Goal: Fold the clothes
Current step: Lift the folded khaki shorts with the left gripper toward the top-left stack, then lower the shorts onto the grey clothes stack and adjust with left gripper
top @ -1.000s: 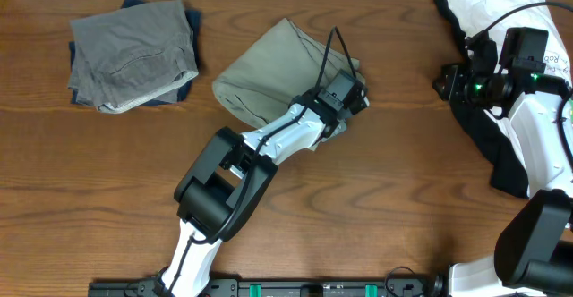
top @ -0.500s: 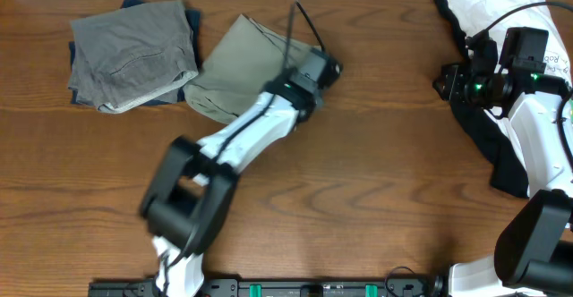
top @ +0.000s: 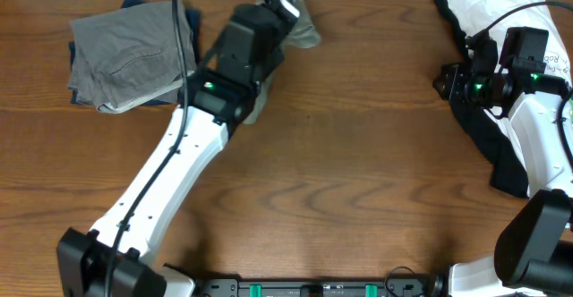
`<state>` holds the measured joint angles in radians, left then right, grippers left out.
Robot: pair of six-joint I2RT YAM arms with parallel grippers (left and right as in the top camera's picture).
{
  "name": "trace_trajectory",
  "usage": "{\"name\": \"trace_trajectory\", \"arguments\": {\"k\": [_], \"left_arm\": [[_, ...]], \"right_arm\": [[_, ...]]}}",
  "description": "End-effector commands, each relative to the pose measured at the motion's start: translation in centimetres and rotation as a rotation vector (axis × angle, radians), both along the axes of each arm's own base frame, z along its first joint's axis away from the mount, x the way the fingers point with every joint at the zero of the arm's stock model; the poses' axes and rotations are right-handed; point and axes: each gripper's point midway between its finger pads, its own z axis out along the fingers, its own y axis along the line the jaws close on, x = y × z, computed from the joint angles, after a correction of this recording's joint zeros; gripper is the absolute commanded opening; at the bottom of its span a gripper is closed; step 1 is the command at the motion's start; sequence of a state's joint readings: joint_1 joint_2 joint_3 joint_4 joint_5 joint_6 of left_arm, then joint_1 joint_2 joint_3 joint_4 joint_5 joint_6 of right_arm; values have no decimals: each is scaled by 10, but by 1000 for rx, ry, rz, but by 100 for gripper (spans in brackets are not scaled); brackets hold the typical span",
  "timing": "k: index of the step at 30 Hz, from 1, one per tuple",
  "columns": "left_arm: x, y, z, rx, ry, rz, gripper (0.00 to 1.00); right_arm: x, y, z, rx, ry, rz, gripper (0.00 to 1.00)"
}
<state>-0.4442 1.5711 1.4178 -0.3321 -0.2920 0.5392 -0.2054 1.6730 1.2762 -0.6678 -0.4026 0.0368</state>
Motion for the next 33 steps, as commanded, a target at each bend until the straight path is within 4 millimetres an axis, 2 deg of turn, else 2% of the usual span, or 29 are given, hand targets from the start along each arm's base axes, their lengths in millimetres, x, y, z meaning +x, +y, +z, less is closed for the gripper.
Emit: {"name": "trace_trajectory", "arguments": {"k": [1,9,15,19,22,27,33], "left_arm": [[2,12,23,218,-70,-102,6],[31,41,72,486,-268,-143,6],[44,54,111,693,-421,-192,6],[53,81,136,726,-517,-154,6],[62,109,139,768,-537,-150,6],[83,165,127,797,-543,-116,6],[110,206,110,845,-613,-102,6]], "right_arm": [[2,0,1,-11,-10,13,35],[2,0,2,-12,-11,13,35],[2,0,1,-7,-8,6,35],[2,0,1,-5,-6,3,34],[2,1,1,-5,-6,5,35],[2,0,1,-3,-5,1,35],[3,0,2,5,-7,-13,35]]}}
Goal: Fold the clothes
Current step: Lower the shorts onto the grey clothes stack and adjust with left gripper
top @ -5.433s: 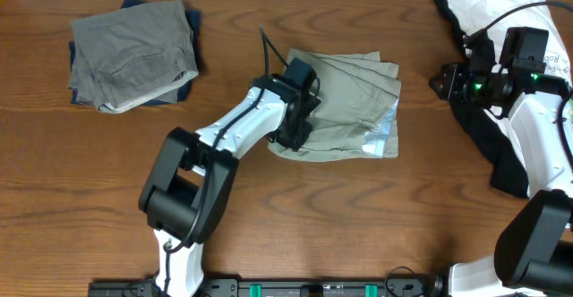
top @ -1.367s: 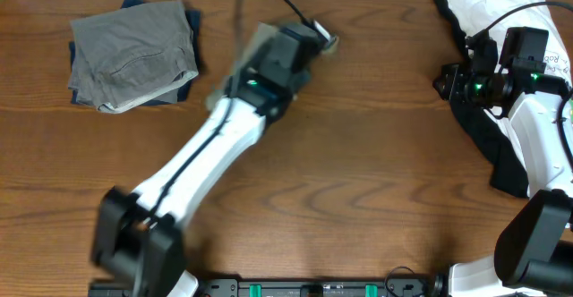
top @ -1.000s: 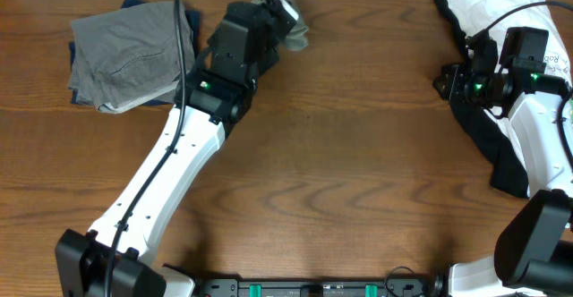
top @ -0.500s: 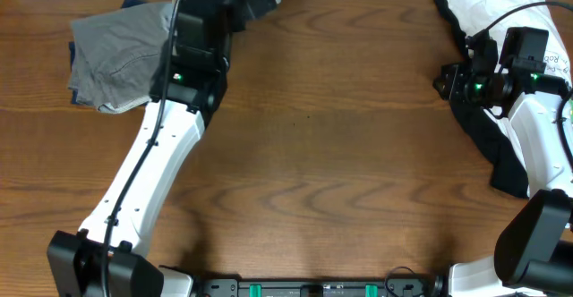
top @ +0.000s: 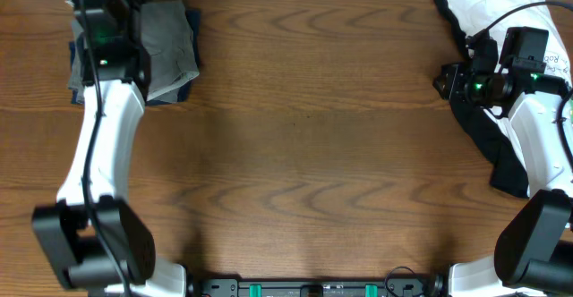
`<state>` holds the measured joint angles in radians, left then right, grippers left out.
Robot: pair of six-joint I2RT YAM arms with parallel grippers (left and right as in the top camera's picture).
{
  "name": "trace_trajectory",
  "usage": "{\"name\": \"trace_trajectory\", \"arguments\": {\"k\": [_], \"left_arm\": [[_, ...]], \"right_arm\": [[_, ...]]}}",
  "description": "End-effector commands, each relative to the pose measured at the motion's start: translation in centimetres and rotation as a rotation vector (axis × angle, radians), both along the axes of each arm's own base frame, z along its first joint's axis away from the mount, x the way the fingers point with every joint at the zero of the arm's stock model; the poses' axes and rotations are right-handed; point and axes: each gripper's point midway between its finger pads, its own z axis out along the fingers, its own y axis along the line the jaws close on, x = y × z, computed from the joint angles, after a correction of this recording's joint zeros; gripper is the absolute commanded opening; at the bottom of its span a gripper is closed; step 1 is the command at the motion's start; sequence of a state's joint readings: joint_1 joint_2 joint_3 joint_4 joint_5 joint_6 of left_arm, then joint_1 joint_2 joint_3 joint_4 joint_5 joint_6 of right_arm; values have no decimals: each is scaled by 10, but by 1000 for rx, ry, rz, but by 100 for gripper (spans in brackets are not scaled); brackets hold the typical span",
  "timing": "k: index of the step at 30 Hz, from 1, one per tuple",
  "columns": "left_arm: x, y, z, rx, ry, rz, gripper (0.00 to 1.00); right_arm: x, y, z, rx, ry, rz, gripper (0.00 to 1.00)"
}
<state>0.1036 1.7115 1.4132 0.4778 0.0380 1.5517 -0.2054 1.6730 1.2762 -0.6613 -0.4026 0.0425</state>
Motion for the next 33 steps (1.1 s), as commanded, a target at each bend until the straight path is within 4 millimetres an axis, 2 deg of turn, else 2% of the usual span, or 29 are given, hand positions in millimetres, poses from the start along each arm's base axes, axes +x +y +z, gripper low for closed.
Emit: {"name": "trace_trajectory", "arguments": {"k": [1,7,12,15,19,24,27,30,33], "left_arm": [[14,4,-8,78,-24,-73,6],[34,43,-58,133,34,-34,6],[41,75,-90,177,84,12,6],[42,85,-104,174,110,15,6],[42,84,-103,178,103,-26,6],[45,84,-67,225,19,-25,6],[46,84,-54,293,1,-15,6],[46,85,-57,341,18,-9,6],[48,86,-78,388,108,-13,6]], "right_arm": [[2,1,1,3,-3,-9,35],[2,0,1,-1,-3,-10,36],[3,-4,0,-24,-1,-23,37],[3,-4,0,-24,-4,-23,37],[4,-5,1,-25,-10,-23,37],[5,-5,1,-23,-10,-26,37],[4,-5,1,-23,-9,-26,37],[4,-5,1,-23,-10,-26,37],[4,-5,1,-22,-7,-26,37]]}}
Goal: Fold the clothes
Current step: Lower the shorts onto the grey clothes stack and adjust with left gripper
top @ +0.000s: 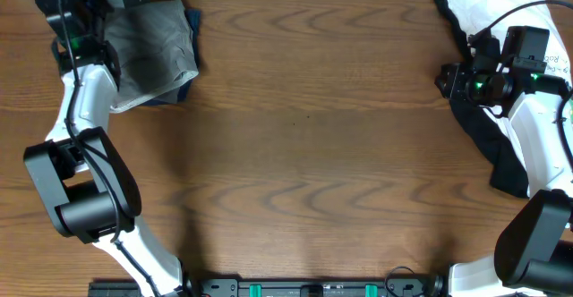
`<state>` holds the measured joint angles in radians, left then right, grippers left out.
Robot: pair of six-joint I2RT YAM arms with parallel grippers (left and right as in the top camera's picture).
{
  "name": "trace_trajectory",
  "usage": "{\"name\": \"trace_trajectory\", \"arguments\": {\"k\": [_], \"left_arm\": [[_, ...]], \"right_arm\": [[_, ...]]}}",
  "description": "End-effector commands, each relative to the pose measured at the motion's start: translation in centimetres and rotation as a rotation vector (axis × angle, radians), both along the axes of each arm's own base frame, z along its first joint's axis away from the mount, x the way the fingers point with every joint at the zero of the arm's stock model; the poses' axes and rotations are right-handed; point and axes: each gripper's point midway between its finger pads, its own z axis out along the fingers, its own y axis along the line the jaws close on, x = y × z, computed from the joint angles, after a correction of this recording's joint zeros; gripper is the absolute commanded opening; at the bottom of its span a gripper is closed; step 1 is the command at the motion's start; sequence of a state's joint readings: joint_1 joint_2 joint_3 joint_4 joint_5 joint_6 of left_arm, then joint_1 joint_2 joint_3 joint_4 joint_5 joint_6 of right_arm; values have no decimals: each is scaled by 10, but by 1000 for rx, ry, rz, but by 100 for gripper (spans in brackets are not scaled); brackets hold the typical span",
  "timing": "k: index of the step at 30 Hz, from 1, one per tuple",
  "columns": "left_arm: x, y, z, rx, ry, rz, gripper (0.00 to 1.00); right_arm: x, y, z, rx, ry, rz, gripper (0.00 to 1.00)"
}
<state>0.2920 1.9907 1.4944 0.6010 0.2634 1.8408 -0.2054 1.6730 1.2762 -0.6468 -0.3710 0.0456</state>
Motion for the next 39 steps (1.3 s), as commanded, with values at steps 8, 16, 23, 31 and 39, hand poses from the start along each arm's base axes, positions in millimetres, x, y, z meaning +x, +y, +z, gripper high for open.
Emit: {"name": "trace_trajectory", "arguments": {"k": [8,16,23,31,39], "left_arm": [[-9,14,-60,84,284,51,17],[-44,13,-136,60,644,216,34],[-70,-10,-165,-161,770,336,33],[-103,-24,-193,-457,872,477,33],[-120,-61,-211,-826,950,491,33]], "right_arm": [[2,1,2,5,-2,-8,38],[2,1,2,5,-4,-8,38],[5,1,3,2,-17,-8,38],[5,2,3,1,-20,-4,39],[10,6,6,-3,-42,9,40]]}}
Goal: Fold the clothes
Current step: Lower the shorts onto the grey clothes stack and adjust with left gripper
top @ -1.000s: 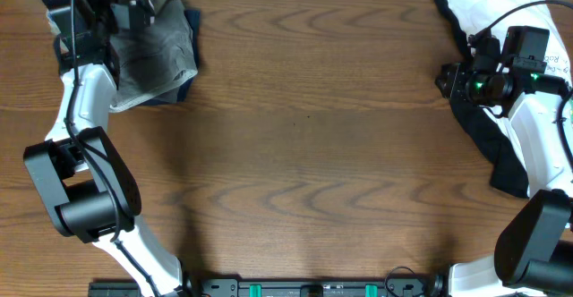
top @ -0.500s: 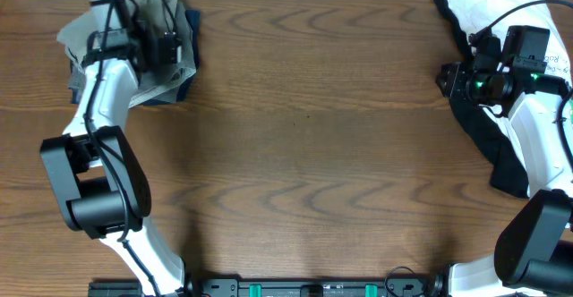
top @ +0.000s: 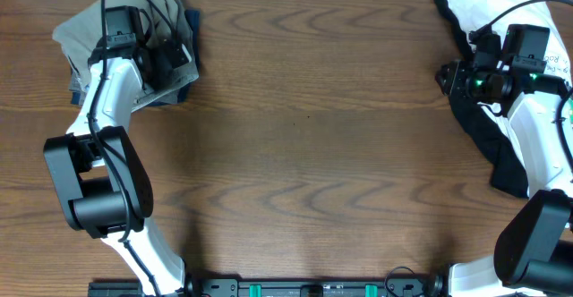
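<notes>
A stack of folded clothes (top: 81, 30) lies at the table's far left corner, with grey cloth on top and a dark blue piece (top: 185, 80) showing under its right edge. My left gripper (top: 173, 57) hovers low over the right side of this stack; its jaws are hidden by the wrist. A black garment (top: 488, 140) trails down the right side of the table. My right gripper (top: 444, 76) sits at that garment's left edge, and the gap between its fingers cannot be made out.
A white garment is bunched at the far right corner, above the black one. My left arm (top: 98, 127) runs up the left edge of the table. The wooden table (top: 313, 154) shows bare wood between the two piles.
My left wrist has moved from the far left corner to the right side of the stack. Grey cloth now shows on the stack's left part. The right arm has not moved.
My left gripper was at the far middle of the table with a grey-green garment at its tip. Then it was over the stack at the far left, and that garment was gone from the middle. Then it stood at the corner, now over the stack's right side. The right arm stayed still.
</notes>
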`<state>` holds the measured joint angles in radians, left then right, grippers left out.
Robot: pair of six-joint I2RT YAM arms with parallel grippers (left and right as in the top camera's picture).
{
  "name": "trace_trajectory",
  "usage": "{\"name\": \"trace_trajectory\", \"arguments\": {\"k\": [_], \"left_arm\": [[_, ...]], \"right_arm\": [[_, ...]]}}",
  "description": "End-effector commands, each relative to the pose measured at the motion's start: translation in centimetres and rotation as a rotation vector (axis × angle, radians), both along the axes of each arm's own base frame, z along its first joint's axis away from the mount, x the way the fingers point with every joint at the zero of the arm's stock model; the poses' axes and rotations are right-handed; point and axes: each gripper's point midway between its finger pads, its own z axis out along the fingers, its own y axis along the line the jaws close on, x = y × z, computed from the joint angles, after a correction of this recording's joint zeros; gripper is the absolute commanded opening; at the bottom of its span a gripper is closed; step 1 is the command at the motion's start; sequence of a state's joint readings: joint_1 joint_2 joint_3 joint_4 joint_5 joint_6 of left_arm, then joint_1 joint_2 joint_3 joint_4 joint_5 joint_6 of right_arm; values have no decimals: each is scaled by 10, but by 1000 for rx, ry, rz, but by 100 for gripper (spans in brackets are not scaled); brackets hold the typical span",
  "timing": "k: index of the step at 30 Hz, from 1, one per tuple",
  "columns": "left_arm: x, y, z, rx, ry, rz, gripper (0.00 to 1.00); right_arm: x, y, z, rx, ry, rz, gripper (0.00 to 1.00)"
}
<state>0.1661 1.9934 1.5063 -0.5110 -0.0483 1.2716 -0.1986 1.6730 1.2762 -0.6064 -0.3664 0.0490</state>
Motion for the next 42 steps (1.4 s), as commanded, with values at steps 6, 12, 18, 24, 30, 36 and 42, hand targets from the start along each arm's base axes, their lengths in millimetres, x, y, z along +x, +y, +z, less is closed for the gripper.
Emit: {"name": "trace_trajectory", "arguments": {"k": [6,12,18,24,30,36,42], "left_arm": [[4,-39,19,-371,-89,362,33],[-3,-48,47,-508,-145,593,39],[-6,-53,92,-617,-252,708,72],[14,-52,126,-667,-397,673,72],[39,-46,118,-668,-457,663,70],[80,-34,112,-670,-605,647,65],[110,-15,77,-749,-710,825,66]], "right_arm": [[2,11,1,0,-3,17,42],[2,12,-1,1,1,20,44],[3,12,-2,1,-4,20,44],[5,11,-2,0,-10,20,45],[3,12,-7,2,2,20,45],[0,12,-12,5,14,20,45],[0,12,-13,5,18,20,45]]}}
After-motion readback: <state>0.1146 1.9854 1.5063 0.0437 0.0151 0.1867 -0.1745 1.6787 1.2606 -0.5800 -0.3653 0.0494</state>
